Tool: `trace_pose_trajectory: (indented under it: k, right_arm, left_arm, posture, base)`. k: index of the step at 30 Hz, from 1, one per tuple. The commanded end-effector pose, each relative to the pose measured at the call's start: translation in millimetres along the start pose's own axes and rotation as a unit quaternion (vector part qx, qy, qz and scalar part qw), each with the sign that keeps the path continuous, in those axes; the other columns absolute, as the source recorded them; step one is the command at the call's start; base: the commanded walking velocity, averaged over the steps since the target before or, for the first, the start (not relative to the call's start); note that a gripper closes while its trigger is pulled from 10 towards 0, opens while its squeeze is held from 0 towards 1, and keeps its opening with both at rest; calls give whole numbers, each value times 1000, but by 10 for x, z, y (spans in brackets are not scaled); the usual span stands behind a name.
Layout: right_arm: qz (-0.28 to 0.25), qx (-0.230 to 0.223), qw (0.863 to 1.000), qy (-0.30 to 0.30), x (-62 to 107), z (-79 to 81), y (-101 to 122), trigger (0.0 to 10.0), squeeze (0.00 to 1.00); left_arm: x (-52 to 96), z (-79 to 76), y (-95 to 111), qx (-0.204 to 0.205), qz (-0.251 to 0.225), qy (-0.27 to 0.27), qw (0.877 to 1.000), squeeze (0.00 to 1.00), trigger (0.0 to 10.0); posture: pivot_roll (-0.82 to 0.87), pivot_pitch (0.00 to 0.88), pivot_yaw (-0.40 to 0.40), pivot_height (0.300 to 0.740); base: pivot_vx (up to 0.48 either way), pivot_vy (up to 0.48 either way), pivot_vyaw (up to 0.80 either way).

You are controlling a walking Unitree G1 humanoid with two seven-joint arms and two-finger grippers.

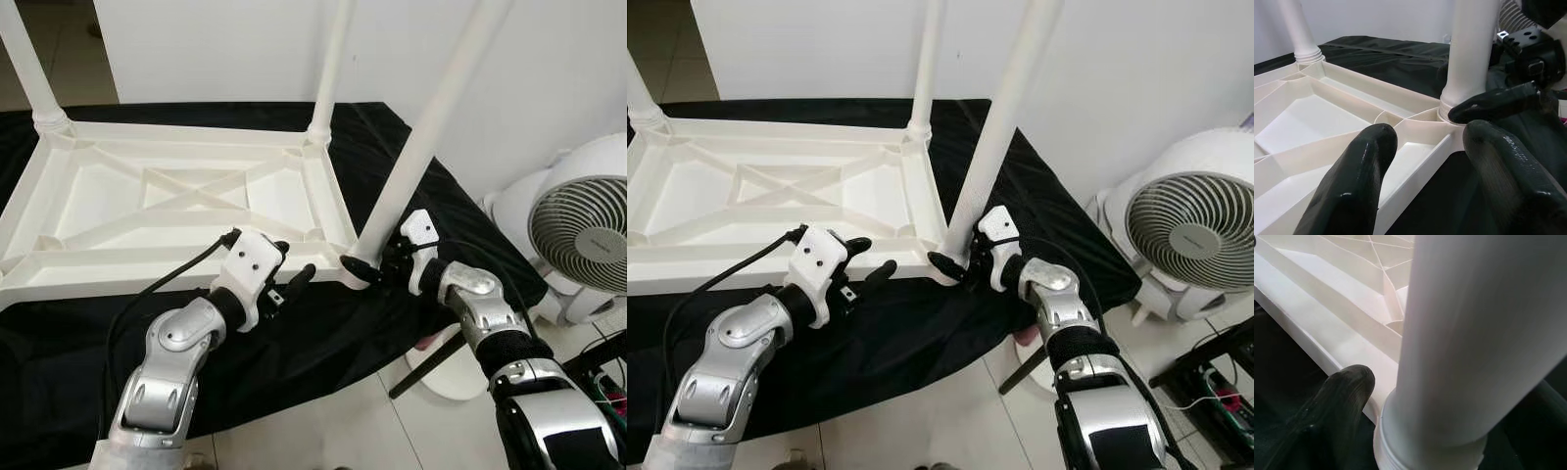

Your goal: Building children table

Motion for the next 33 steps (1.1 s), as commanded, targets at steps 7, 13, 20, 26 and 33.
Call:
trace_pose_trajectory:
  k: [7, 13, 20, 26, 33]
  right_arm:
    - [-17, -8, 1000, 3, 12, 3, -8, 0, 0]
    - [-19, -1, 1000, 7, 79, 23, -44, 0, 0]
    - [-15, -7, 999, -34, 74, 67, -88, 9490, 0]
    - [25, -34, 988, -150, 42, 64, -212, 10000, 0]
    - [42, -74, 954, -287, 52, 219, -273, 10000, 0]
  left_arm:
    - [-18, -9, 58, 3, -13, 21, 1000, 0, 10000]
    - [-27, -36, 47, 8, -14, 18, 1000, 0, 10000]
    - [-28, -63, 33, 10, -13, 17, 1000, 0, 10000]
    - [-30, -83, 27, 13, -14, 17, 1000, 0, 10000]
    - [-42, -115, 0, 18, -12, 9, 1000, 0, 10000]
  posture:
    - [126, 62, -105, 740]
    - [119, 57, -115, 740]
    - [119, 54, -125, 740]
    - [109, 53, -129, 740]
    - [97, 44, -131, 740]
  base:
    - [0, 0, 0]
    - [0, 0, 0]
    - [0, 0, 0]
    - [0, 0, 0]
    - [0, 0, 0]
Point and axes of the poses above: a point about 5 cm out from each wrist's last joint towards the gripper, its own x axis pointing back from the gripper into the wrist, its own y axis along the axis of the wrist's last joint, z = x × y, the point moved 4 cm from there along -x, pointing out of the wrist towards the gripper, and after that the axes turned 9 degrees about x, right-handed, at the moved point
